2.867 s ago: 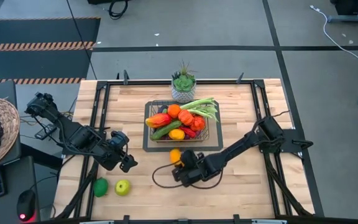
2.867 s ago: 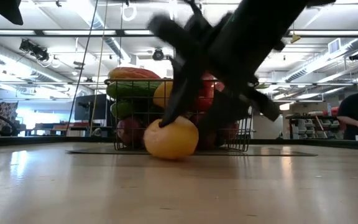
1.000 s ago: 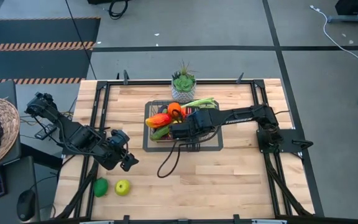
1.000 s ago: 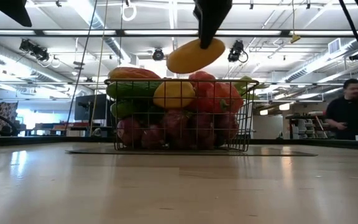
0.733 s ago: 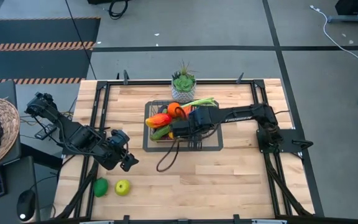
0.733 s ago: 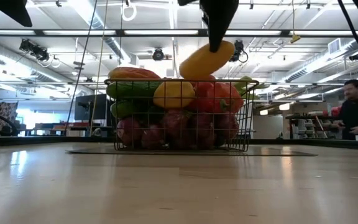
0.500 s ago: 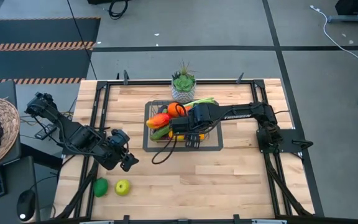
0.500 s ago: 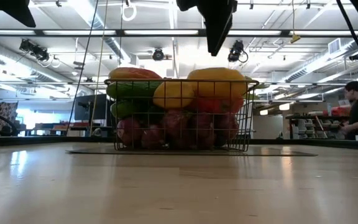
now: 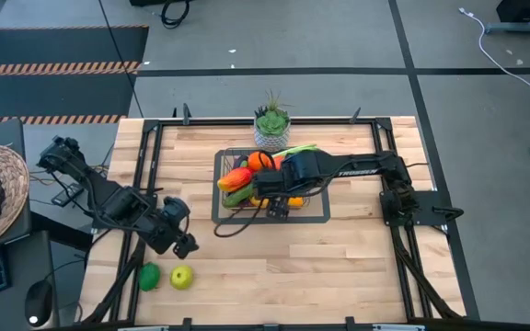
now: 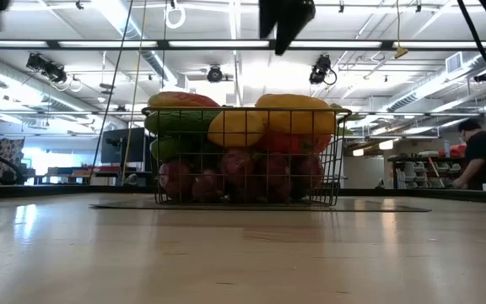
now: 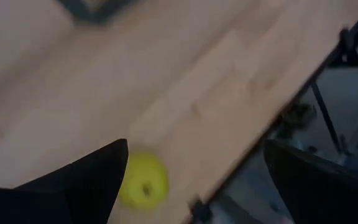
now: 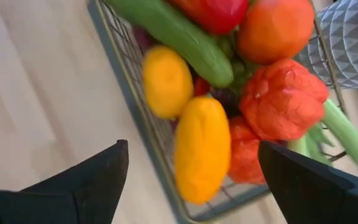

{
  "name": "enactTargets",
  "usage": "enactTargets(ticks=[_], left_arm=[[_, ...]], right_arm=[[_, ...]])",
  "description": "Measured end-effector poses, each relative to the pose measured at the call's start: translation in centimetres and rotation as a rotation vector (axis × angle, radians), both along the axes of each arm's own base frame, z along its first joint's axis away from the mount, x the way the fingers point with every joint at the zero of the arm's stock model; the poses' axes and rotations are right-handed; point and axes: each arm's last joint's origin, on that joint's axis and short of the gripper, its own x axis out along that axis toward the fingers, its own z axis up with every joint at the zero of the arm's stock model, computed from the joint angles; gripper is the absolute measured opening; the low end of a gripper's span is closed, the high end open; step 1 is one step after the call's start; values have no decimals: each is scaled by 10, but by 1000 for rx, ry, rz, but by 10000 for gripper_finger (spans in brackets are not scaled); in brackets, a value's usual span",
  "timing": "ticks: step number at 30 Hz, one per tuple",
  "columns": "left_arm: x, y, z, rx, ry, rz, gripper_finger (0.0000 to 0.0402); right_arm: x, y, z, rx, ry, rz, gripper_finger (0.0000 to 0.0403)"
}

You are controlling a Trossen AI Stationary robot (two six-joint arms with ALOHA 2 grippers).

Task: Build produce basket
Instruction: Put the green apple into the wire basket

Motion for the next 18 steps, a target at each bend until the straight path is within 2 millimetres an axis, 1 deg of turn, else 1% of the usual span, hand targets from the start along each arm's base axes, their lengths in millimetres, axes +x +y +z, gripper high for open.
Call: enactTargets(ticks=[3, 6, 8, 12, 18], left_arm=[[-3, -4, 0, -115, 68, 20, 382], [-7, -10, -1, -143, 94, -8, 382], [-10, -15, -4, -122, 118, -44, 382], [-14, -24, -17, -27, 229, -79, 382], [-9, -48, -39, 62, 306, -162, 382]], right_arm=[[2, 6, 9, 38, -81, -50, 361], [4, 16, 16, 69, -156, -79, 361], [6, 24, 19, 82, -215, -88, 363], [10, 43, 25, 125, -318, -99, 373], [11, 64, 28, 213, -408, -167, 389]])
